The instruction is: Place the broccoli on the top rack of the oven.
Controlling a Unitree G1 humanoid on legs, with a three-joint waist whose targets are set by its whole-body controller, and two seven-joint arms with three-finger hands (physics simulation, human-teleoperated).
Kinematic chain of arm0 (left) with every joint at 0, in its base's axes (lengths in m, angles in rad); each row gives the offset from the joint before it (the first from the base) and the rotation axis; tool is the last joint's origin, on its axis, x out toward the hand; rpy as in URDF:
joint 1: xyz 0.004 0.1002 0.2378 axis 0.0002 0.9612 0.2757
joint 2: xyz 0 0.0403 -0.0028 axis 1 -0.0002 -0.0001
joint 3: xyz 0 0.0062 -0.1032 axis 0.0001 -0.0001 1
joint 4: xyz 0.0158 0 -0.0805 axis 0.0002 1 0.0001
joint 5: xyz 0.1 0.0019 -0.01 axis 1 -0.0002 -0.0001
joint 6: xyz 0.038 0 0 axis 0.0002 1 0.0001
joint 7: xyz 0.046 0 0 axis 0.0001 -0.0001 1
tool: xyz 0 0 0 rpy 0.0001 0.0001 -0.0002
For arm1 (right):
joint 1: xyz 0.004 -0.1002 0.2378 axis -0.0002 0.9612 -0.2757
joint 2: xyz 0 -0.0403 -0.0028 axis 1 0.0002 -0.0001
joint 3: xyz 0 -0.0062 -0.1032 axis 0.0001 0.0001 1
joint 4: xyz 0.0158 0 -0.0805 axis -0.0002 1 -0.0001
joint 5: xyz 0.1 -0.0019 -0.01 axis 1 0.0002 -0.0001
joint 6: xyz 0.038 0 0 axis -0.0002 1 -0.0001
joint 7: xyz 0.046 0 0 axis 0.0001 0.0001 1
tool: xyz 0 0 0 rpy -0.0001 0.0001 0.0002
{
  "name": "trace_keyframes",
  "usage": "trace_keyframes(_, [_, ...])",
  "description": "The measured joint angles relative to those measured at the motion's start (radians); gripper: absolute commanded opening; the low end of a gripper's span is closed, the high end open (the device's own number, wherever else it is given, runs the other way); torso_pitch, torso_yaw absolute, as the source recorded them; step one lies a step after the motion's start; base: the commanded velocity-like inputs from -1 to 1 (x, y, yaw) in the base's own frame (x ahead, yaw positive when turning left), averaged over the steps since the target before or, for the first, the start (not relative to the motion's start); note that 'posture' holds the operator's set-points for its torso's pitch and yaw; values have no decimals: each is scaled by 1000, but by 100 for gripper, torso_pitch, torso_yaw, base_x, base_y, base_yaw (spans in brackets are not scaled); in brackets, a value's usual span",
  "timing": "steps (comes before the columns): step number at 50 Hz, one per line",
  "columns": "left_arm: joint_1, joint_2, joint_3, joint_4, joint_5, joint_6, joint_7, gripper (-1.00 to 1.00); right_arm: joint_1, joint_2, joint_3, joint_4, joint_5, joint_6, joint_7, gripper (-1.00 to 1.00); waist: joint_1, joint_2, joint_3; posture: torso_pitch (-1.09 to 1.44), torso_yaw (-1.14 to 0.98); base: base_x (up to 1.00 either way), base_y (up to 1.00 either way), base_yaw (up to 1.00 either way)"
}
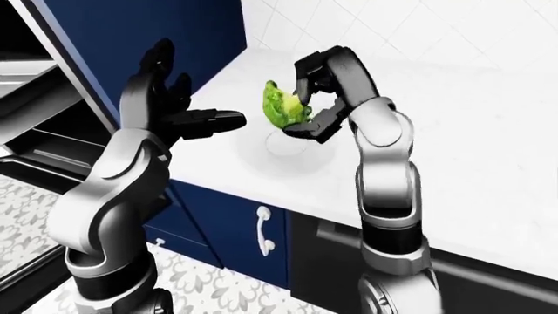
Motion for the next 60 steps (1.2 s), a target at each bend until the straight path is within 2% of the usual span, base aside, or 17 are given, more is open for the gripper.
trace_keyframes(10, [-10, 6, 9, -21, -20, 13, 15, 100, -159, -127, -146, -6, 551, 291, -324, -100, 8, -11, -3, 0, 0, 0, 0, 0])
trace_keyframes(14, [-10, 11, 10, -20, -29, 13, 19, 100, -181, -201, -151, 18, 716, 352, -443, -100, 11, -14, 1, 0, 0, 0, 0, 0])
trace_keyframes(18, [-9, 14, 10, -13, -33, 14, 23, 100, -186, -259, -124, 21, 805, 389, -504, -100, 13, -18, 3, 0, 0, 0, 0, 0])
trace_keyframes(29, [-8, 13, 0, 4, -24, 0, 18, 100, -183, -300, -107, -40, 873, 456, -552, -100, 18, -26, 2, 0, 0, -4, 0, 0])
trace_keyframes(31, [-6, 14, 2, 8, -20, -2, 17, 100, -182, -298, -102, -41, 877, 460, -554, -100, 20, -27, -24, 0, 0, -35, 0, 0])
trace_keyframes(32, [-6, 13, 3, 12, -18, 0, 17, 100, -177, -296, -100, -40, 879, 463, -554, -100, 22, -28, -26, 0, 0, -8, 0, 0])
trace_keyframes(36, [-5, 10, 1, 1, -17, 4, 16, 100, -166, -300, -106, -57, 889, 473, -555, -100, 21, -25, -2, 0, 0, -5, 0, 0])
trace_keyframes(40, [-14, 8, -3, -10, -19, -5, 11, 100, -166, -306, -118, -71, 888, 464, -563, -100, 18, -10, -34, 0, 0, -53, 0, 0])
trace_keyframes(43, [-12, 5, -8, -11, -24, -2, 8, 100, -160, -307, -126, -73, 886, 465, -570, -100, 20, -3, -28, 0, 0, -37, 0, 0])
trace_keyframes(45, [-5, 6, -6, -4, -26, 7, 10, 100, -152, -301, -122, -69, 887, 469, -574, -100, 10, 14, -2, 0, 0, 0, 0, 0])
trace_keyframes(47, [0, 10, 2, 1, -24, 15, 14, 100, -146, -294, -108, -67, 895, 474, -572, -100, 9, -5, 13, 0, 0, -7, 0, 0])
trace_keyframes(48, [1, 11, 8, 4, -21, 17, 16, 100, -148, -292, -101, -63, 900, 476, -570, -100, 15, -9, 9, 0, 0, -41, 0, 0])
trace_keyframes(51, [0, 15, 18, 8, -11, 12, 23, 100, -157, -287, -84, -62, 912, 473, -565, -100, 27, 31, -26, 0, 0, -44, 0, 0])
trace_keyframes(52, [-4, 16, 17, 8, -9, 10, 23, 100, -157, -287, -85, -64, 915, 469, -564, -100, 27, 33, -34, 0, 0, -30, 0, 0])
trace_keyframes(54, [-11, 15, 13, 0, -11, 4, 20, 100, -155, -291, -95, -70, 914, 463, -565, -100, 25, 15, -35, 0, 0, -8, 0, 0])
trace_keyframes(57, [-11, 14, 9, -15, -18, -4, 14, 100, -160, -296, -112, -82, 909, 455, -573, -100, 31, -21, 15, 0, 0, 0, 0, 0])
trace_keyframes(60, [-11, 16, 14, -11, -19, -1, 17, 100, -168, -295, -109, -82, 912, 447, -577, -100, 43, -54, 33, 0, 0, 0, 0, 0])
